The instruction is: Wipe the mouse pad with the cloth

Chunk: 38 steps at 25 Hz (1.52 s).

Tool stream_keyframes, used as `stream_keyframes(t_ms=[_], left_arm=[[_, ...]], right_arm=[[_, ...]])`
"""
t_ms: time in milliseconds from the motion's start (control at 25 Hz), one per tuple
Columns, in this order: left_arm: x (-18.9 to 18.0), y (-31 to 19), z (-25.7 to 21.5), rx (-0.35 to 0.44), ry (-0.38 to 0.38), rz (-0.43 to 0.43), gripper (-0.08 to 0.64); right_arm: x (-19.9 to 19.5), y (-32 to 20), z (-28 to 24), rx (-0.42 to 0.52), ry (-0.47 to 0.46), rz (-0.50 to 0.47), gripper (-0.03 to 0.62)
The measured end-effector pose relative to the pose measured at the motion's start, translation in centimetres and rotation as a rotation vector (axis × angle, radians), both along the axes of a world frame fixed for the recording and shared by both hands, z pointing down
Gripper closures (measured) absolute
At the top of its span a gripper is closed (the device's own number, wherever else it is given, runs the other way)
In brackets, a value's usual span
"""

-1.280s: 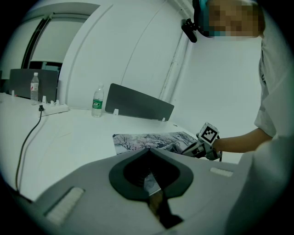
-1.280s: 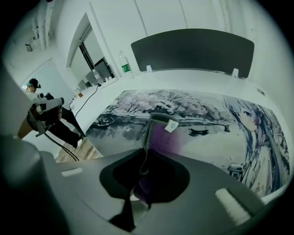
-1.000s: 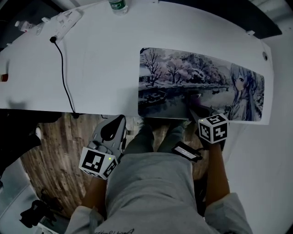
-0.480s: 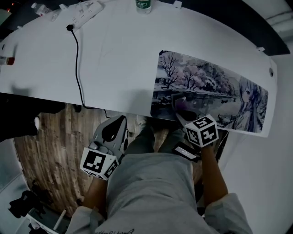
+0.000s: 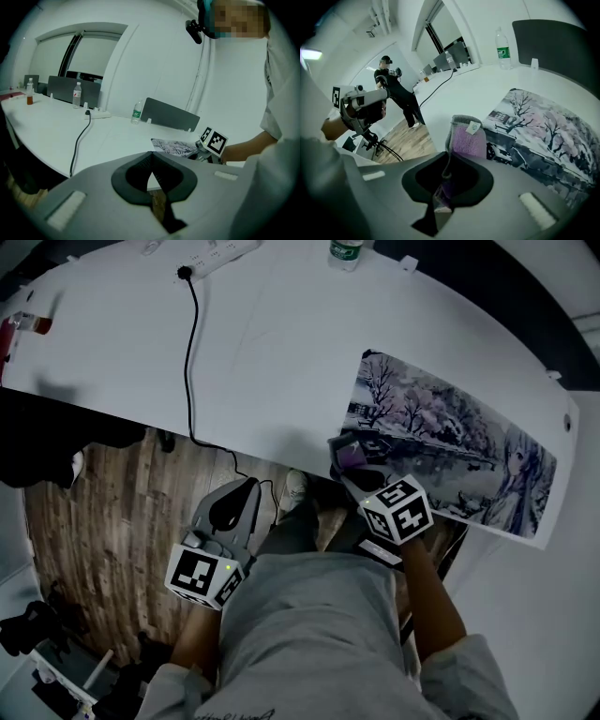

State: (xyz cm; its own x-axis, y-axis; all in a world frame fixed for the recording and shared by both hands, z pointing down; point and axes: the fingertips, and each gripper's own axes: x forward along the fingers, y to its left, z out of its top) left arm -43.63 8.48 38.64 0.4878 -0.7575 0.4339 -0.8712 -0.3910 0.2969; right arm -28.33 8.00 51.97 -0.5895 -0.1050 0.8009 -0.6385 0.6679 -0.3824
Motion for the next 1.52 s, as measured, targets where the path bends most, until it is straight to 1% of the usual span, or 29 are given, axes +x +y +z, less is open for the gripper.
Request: stream_keyframes(t_ms=[160,280,600,800,960,1200,1520], left_arm=[[-0.9,0.4,-0.1,0.002,-0.004,-0.021,0.541],[-1.1,0.5,-0.4,0.006,-0.003,-0.022,0.541],[-0.5,0.2,-1.2,0.031,0.002,0.004,0.541],[0.7,-0.6,-1.8,0.041,-0.002,0.049,0.541],[2.5,-1.5,-2.4,0.056,0.001,0.088,0.541],[7.3,-2.7,-4.1,0.091,0.004,0.184,0.541],[13.0,-4.6,-6.1,0.129,-0.001,0.250,0.541]], right_arm=[[-0.7,0.1,-0.1,0.002,-0.002,-0.021,0.550],[-0.7,0.1,-0.4,0.005,-0.001,-0.018,0.550],[0.1,-0.1,-1.5,0.031,-0.007,0.009,0.549],[1.7,-0.8,-2.7,0.068,-0.015,0.060,0.549],[4.0,-2.1,-4.1,0.108,-0.036,0.128,0.549],[9.3,-3.1,-6.8,0.163,-0.076,0.257,0.549],[15.0,-4.2,-11.4,0.244,-0.122,0.340,0.549]])
